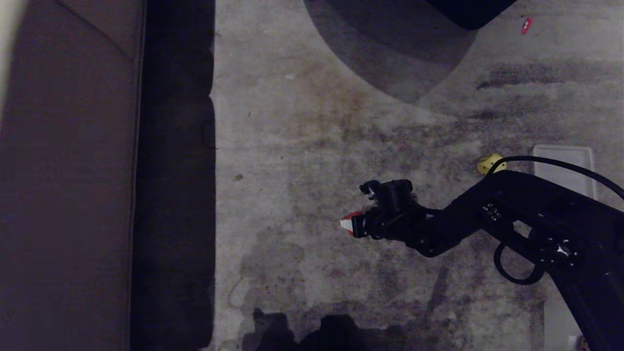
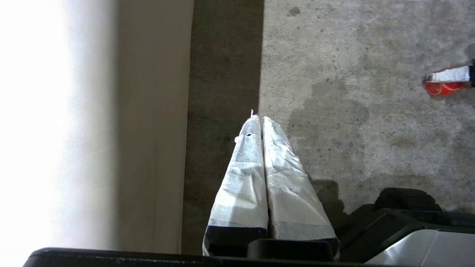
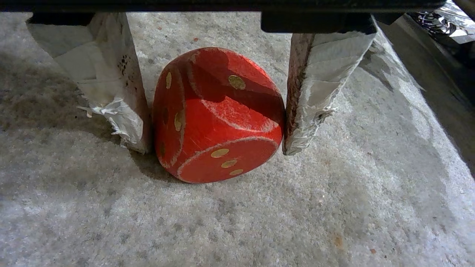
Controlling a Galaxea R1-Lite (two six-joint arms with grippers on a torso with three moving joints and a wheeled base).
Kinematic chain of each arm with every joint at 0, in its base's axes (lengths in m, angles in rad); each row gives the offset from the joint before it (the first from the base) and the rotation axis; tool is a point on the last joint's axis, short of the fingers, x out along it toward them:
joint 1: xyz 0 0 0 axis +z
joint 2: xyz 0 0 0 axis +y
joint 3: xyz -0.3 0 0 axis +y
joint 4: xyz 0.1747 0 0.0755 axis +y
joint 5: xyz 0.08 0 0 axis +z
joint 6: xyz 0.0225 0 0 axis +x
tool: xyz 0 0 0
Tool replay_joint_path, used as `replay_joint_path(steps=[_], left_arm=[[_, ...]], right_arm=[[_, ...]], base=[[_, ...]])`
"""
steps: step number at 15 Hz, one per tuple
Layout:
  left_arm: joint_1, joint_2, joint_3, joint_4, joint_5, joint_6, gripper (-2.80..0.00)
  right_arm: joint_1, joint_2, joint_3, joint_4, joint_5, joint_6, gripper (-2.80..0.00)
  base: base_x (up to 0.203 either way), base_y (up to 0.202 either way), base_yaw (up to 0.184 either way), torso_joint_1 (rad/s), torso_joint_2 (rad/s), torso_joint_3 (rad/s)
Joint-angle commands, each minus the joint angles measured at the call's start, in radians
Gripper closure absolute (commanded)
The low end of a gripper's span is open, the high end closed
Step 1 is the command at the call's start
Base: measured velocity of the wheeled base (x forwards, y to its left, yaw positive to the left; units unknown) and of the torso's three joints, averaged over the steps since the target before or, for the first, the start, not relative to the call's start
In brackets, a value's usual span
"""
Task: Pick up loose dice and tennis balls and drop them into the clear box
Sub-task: Pick up toys out of the box
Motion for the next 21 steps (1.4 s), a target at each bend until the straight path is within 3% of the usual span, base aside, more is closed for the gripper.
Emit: replay_joint_path(steps=[1, 12, 21], left_arm=[[0.000, 0.001, 0.002, 0.000, 0.001, 0.000, 0.00], [0.000, 0.001, 0.002, 0.000, 0.001, 0.000, 0.00], [0.000, 0.000, 0.002, 0.000, 0.001, 0.000, 0.00]], right_arm=[[-0.005, 0.001, 0.000, -0.003, 0.002, 0.004, 0.00], [-0.013, -0.030, 0.006, -0.003, 0.005, 0.031, 0.00], [-0.053, -0.163, 0.060, 0.013, 0.006, 0.033, 0.00]], base=[[0.000, 0.000, 0.000, 0.000, 0.00, 0.000], [0.000, 0.000, 0.000, 0.000, 0.00, 0.000], [0.000, 0.000, 0.000, 0.000, 0.00, 0.000]])
